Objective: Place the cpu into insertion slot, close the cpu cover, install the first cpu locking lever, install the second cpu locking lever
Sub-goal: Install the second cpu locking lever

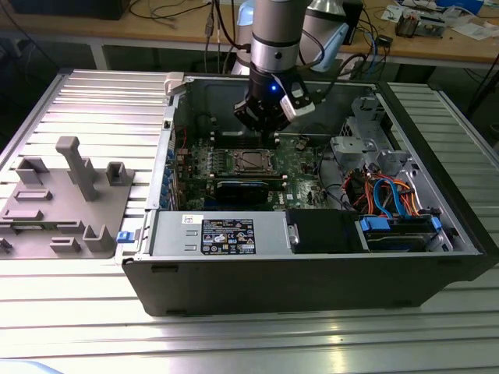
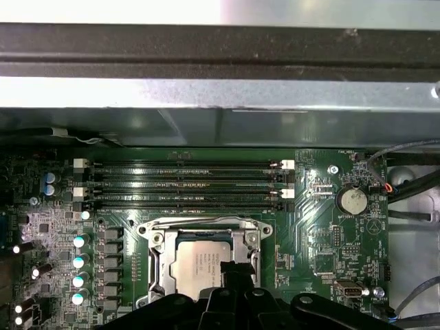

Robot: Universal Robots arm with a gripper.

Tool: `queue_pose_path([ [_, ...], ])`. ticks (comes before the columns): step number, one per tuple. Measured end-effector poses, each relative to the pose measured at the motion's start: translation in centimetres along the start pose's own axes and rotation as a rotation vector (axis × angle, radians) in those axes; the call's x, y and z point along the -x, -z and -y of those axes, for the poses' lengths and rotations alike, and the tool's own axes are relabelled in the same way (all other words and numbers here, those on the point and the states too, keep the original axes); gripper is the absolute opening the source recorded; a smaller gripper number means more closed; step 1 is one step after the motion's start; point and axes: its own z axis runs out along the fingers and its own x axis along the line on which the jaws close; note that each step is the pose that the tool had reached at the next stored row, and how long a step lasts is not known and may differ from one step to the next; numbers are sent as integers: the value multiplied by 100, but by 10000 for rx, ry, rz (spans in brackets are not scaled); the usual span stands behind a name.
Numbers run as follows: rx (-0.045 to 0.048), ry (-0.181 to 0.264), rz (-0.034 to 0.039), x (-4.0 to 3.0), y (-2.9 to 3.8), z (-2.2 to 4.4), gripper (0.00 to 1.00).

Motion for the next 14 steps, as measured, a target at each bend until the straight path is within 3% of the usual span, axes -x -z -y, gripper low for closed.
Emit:
queue_pose_path([
  [5, 1, 2, 1, -1, 0, 40, 11],
  [11, 0, 3, 0, 0, 2, 43, 11],
  [14, -1, 3, 0, 0, 42, 42, 11],
])
